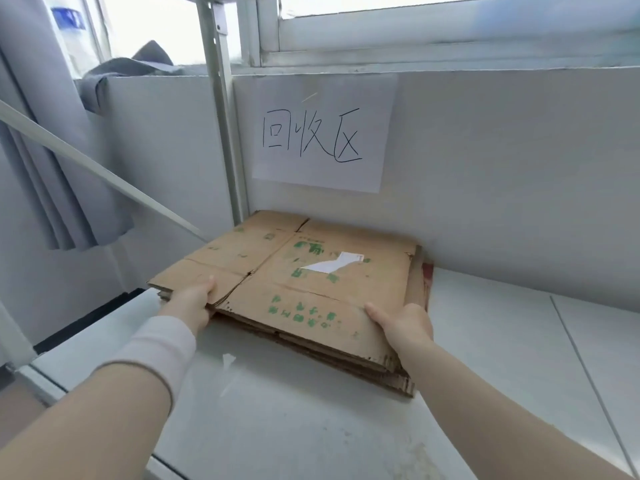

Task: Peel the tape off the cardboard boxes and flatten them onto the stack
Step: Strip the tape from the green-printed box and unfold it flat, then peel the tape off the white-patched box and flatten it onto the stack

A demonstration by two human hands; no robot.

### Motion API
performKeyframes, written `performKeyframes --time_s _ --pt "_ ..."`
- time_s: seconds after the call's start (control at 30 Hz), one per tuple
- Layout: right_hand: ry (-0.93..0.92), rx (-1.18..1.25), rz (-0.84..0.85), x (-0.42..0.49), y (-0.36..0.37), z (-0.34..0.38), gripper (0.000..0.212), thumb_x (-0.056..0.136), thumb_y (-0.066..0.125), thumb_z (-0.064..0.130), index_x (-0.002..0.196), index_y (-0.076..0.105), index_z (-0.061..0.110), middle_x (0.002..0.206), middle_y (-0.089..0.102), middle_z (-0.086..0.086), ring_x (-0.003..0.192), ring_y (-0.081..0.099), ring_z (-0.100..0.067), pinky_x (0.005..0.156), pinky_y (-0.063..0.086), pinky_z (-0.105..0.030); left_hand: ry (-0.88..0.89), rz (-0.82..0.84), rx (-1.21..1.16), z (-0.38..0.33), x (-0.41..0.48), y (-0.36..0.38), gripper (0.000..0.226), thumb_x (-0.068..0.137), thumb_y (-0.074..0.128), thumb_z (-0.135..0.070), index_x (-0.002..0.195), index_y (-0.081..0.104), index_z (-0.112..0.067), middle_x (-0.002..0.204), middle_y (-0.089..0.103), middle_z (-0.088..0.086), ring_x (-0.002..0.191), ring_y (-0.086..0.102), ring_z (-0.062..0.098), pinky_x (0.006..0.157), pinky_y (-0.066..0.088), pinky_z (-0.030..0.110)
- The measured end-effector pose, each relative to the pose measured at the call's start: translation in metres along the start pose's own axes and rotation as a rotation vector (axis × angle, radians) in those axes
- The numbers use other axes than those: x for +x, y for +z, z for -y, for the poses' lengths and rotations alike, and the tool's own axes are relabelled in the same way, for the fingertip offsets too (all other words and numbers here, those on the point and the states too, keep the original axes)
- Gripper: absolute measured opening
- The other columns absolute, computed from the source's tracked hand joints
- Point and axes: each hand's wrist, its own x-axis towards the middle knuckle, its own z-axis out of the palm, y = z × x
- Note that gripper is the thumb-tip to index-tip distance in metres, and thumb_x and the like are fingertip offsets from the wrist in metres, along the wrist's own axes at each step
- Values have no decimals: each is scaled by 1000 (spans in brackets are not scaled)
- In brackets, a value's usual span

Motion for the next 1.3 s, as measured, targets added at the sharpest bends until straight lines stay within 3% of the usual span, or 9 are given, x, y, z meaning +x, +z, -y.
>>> performKeyframes --time_s 0.07,0.17,0.27,0.43,0.57,0.7,0.93,1.13,1.3 --pt "-5 -35 -30 -2 0 3 46 81 64 45 90 54 1 91 57 -12 85 53 -31 68 36 -30 46 -72 161 8 26 -2 43 90 58 -20 129 46 -7 130 53 13 114 54 28 87 49 41" --pt "-13 -123 -27 -4 -4 7 49 80 66 42 104 57 -1 114 57 -16 100 54 -32 77 42 -33 130 -190 547 9 41 4 78 72 63 -36 138 37 -3 145 38 20 130 40 37 106 37 50" --pt "-74 -228 -57 -13 -23 8 38 81 65 30 109 54 8 125 48 -14 113 49 -33 86 44 -34 279 -280 820 -5 -52 32 63 82 63 -28 135 39 -3 139 42 21 128 40 39 105 36 44" --pt "-284 -541 -93 -57 -97 -13 48 86 60 29 127 45 8 132 46 -11 123 41 -30 97 39 -36 692 121 1467 10 -169 81 40 93 43 -17 133 46 -17 125 57 11 105 56 31 82 44 35" --pt "-399 -852 -196 -96 -196 -54 54 87 58 34 132 38 11 137 42 -9 130 34 -29 102 33 -36 1242 353 1940 42 -273 139 33 94 41 -20 125 50 -15 127 55 7 120 49 26 107 29 40" --pt "-327 -1023 -336 -141 -322 -107 66 90 54 33 144 21 14 153 21 -8 143 13 -31 114 19 -40 1511 522 1993 95 -379 201 40 95 42 -29 132 43 -14 137 46 8 135 33 26 115 12 43" --pt "-43 -1105 -531 -223 -508 -201 66 89 55 34 144 22 16 152 23 -7 143 15 -29 116 15 -39 1660 926 1650 189 -565 294 50 93 48 -35 136 38 -12 140 45 10 136 33 25 115 14 41" --pt "96 -1083 -594 -232 -586 -262 66 90 53 38 145 23 17 153 24 -6 143 17 -29 116 17 -40 1617 1080 1519 257 -648 364 61 91 51 -36 142 26 -13 143 40 9 135 32 24 114 17 39" --pt "37 -1034 -597 -200 -612 -274 66 90 54 35 145 22 17 155 21 -6 144 14 -27 117 14 -39 1461 1110 1339 274 -664 430 85 89 55 -35 148 -3 -13 155 10 17 143 14 29 112 21 40"
